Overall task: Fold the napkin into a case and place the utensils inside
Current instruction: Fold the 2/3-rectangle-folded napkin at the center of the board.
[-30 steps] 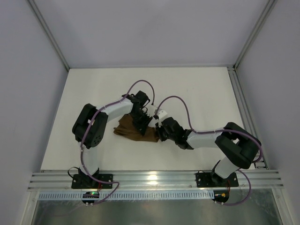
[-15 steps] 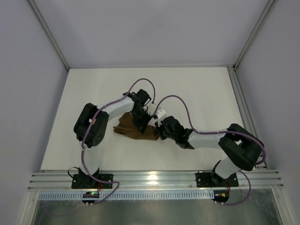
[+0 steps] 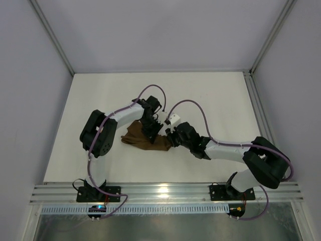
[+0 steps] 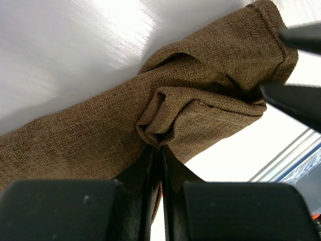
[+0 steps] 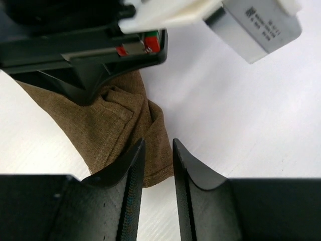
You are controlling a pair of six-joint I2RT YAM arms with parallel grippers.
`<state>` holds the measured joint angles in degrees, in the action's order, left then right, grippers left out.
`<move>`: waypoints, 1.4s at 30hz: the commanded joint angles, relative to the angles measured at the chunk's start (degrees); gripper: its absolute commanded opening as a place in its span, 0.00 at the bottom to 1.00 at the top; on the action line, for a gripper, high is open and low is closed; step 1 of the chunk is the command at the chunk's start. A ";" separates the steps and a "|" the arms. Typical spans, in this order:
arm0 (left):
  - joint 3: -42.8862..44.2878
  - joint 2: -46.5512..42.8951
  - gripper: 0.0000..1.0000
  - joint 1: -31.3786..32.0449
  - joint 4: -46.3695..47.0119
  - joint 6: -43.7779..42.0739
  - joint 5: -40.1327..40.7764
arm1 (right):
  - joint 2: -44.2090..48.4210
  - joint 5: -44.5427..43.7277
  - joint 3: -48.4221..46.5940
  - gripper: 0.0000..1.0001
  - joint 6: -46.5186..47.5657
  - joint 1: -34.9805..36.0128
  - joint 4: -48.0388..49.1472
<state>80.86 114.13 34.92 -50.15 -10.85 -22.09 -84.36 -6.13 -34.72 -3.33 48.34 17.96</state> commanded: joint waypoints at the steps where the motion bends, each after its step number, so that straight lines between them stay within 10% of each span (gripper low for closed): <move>1: -0.18 -1.80 0.08 -0.11 -1.88 0.66 -1.47 | 3.23 -2.92 -0.26 0.33 -0.97 1.67 1.99; 18: 0.44 -1.27 0.09 -0.11 -1.18 1.10 -1.29 | -6.17 -4.33 -3.51 0.27 -4.58 4.22 0.32; 23: 0.88 -1.45 0.10 -0.11 -1.09 1.10 -1.20 | -6.52 -4.94 -3.34 0.03 -4.58 4.22 0.59; 42: 9.21 2.49 0.07 2.52 -7.85 -4.26 5.03 | 0.51 -0.64 2.02 0.03 -0.01 2.91 9.64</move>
<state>86.08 114.76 36.75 -54.19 -12.49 -18.59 -85.84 -8.36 -33.69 -4.49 51.94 21.82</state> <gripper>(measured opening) 0.074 0.034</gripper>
